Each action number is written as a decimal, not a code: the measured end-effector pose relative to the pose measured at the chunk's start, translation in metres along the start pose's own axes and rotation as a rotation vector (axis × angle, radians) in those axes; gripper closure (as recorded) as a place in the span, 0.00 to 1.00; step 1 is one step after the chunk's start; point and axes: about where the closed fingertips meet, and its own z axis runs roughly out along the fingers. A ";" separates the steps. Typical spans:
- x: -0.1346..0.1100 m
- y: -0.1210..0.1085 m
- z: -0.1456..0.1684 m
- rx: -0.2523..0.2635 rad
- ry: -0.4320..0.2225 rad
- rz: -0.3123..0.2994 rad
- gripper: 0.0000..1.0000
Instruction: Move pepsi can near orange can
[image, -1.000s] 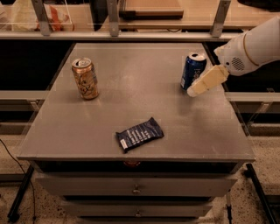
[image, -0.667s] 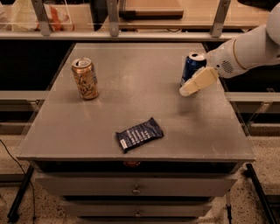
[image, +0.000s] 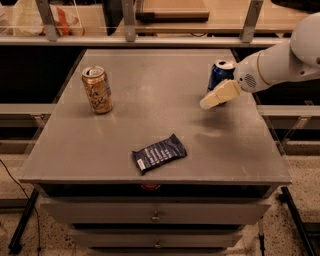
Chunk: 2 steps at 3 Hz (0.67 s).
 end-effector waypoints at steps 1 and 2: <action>-0.001 -0.006 0.009 -0.003 -0.016 0.009 0.18; -0.004 -0.009 0.013 -0.004 -0.028 0.012 0.41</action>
Offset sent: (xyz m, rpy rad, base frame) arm 0.0212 -0.0007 -0.0026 0.0428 -0.0215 -0.0096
